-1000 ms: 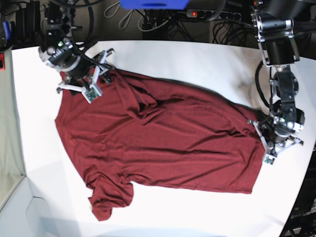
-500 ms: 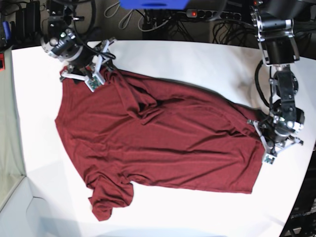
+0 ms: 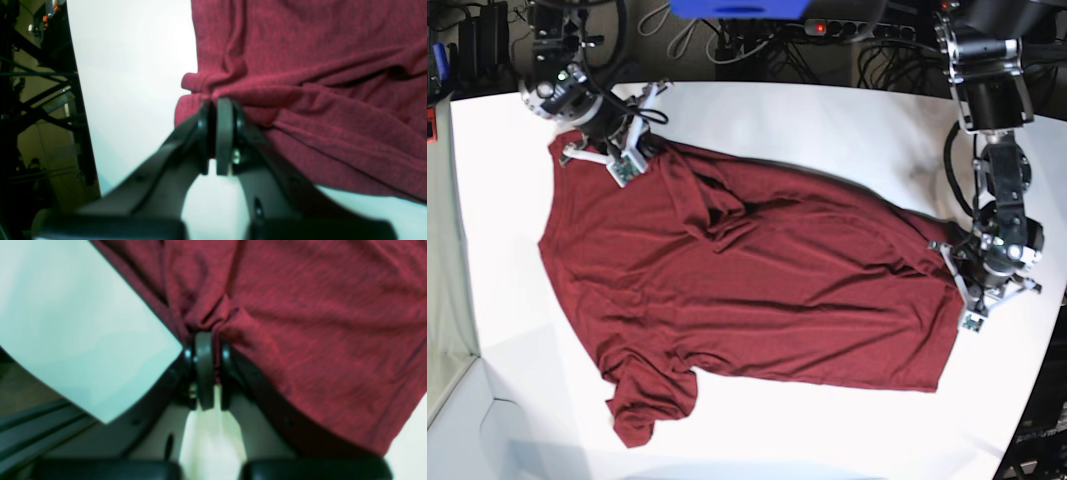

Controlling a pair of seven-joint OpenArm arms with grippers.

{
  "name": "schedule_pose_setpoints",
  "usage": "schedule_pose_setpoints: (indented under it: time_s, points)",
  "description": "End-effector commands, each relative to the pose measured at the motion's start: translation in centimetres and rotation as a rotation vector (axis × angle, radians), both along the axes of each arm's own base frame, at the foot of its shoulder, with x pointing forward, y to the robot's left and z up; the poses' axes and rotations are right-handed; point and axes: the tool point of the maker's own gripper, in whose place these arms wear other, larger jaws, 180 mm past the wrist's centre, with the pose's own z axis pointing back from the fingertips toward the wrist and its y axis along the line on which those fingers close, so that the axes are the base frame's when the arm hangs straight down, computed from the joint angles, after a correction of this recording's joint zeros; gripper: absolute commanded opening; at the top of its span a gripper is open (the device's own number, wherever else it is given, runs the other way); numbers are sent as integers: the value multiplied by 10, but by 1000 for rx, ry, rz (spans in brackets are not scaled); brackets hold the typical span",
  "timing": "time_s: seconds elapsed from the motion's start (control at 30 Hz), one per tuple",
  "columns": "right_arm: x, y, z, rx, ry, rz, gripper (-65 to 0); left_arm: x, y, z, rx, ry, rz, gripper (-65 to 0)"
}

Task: Layout the t-shirt on the table in an organized manner, then fold the t-shirt properly
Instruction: 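Drag the shirt edge with both grippers across the table toward the hem, then pull the shirt edge back with both grippers toward the table border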

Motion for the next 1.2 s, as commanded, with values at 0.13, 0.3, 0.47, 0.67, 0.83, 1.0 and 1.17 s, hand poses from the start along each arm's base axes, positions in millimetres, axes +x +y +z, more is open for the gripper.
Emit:
schedule_pose_setpoints:
  time_s: [0.13,0.3,0.47,0.67,0.83,1.0,1.17]
  points:
    - [22,-2,19,10,-81,1,-650,12,5,20,13,-59,2,-650]
    - [48,-8,36,1,-148,-13,-650,12,5,20,13,-59,2,-650]
    - [78,-34,47,-29,-176,-90,-650,11,6,20,14,-58,2,-650]
    - [85,-53,30,-105,-76,-95,-650,12,5,19,14,-57,0,-650]
    - [83,-55,26,-103,-64,-104,-542,12,5,19,14,-57,0,-650]
    - [87,-59,39,-117,-101,-106,-434,11,6,20,15,-58,4,-650]
    - [85,-74,65,-152,-174,-138,-425,11,8,20,18,-58,4,-650]
